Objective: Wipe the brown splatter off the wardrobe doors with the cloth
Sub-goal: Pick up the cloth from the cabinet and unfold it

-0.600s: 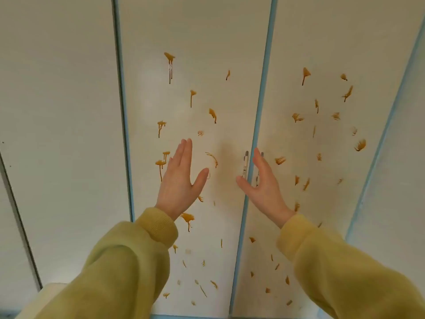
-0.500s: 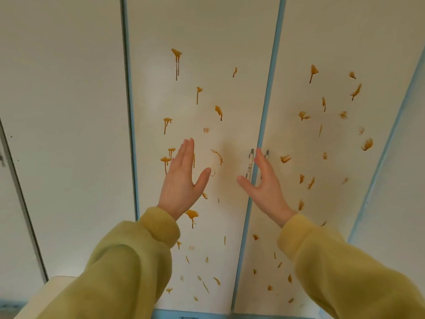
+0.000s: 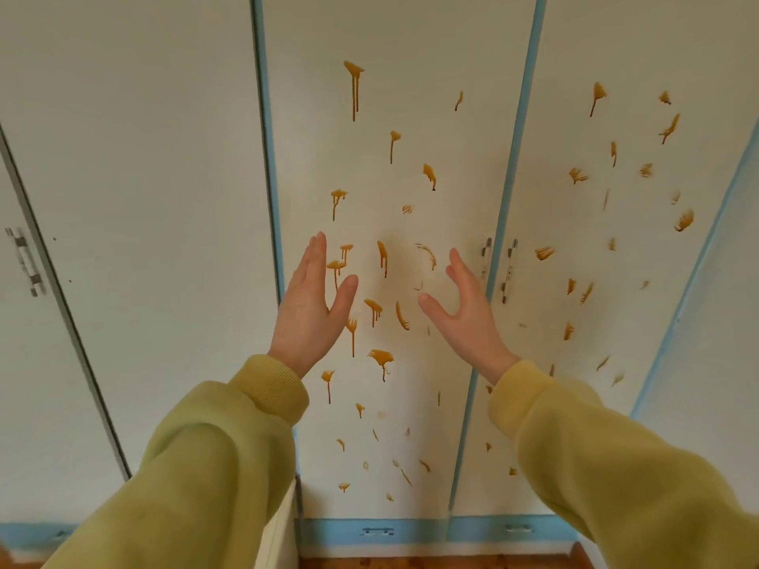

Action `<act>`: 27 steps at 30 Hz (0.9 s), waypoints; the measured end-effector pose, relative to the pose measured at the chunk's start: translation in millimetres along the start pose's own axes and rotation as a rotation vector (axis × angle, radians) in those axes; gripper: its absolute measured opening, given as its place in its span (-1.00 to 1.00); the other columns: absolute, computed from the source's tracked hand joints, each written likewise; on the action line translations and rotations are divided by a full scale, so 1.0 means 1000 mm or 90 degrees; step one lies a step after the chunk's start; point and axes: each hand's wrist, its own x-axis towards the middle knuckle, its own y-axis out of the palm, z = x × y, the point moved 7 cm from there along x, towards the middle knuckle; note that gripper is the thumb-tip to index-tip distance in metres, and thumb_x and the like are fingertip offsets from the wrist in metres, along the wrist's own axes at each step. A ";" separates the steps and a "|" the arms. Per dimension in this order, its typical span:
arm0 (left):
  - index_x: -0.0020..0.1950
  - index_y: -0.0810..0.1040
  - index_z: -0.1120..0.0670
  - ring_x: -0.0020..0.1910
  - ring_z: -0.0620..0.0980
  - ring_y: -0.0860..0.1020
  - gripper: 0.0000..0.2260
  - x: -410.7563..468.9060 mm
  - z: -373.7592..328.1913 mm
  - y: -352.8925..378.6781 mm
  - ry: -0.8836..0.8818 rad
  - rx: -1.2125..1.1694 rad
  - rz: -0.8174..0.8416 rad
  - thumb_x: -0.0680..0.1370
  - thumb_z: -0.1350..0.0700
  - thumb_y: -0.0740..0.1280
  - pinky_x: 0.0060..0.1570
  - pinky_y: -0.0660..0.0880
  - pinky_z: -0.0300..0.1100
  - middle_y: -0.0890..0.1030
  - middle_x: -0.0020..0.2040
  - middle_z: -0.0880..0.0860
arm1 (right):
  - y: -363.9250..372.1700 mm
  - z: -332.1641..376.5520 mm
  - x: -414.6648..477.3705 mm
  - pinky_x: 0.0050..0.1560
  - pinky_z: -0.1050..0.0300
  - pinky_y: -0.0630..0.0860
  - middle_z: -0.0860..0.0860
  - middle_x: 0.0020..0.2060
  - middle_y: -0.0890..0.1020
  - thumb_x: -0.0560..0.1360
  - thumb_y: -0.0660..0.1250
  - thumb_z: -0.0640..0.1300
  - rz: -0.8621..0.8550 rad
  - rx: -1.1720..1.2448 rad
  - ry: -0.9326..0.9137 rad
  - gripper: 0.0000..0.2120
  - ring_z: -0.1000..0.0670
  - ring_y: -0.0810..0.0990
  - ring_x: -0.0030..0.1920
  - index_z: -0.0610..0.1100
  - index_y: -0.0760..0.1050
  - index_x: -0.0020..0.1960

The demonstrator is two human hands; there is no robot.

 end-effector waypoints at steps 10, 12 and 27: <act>0.51 -0.01 0.07 0.47 -0.05 0.13 -0.43 -0.020 0.058 -0.053 -0.029 -0.045 0.015 0.58 0.00 0.17 0.29 0.06 -0.35 0.13 0.51 0.01 | 0.078 0.030 -0.019 0.42 0.10 0.16 0.07 0.49 0.12 0.48 0.33 -0.04 -0.002 0.032 0.044 -0.25 0.09 0.17 0.44 -0.01 -0.04 0.51; 0.51 -0.01 0.08 0.47 -0.05 0.14 -0.43 -0.026 0.070 -0.061 -0.041 -0.055 0.019 0.59 0.01 0.17 0.29 0.06 -0.36 0.14 0.51 0.01 | 0.093 0.033 -0.024 0.42 0.08 0.17 0.06 0.48 0.12 0.48 0.34 -0.05 0.005 0.035 0.049 -0.24 0.08 0.17 0.44 -0.02 -0.05 0.51; 0.51 0.03 0.05 0.45 -0.06 0.18 -0.44 -0.044 0.147 -0.063 -0.147 -0.067 0.029 0.58 0.00 0.18 0.35 0.15 -0.25 0.19 0.49 0.00 | 0.184 0.010 -0.032 0.37 0.07 0.24 0.07 0.48 0.10 0.48 0.34 -0.07 0.096 0.125 0.127 -0.21 0.09 0.23 0.40 0.04 -0.10 0.50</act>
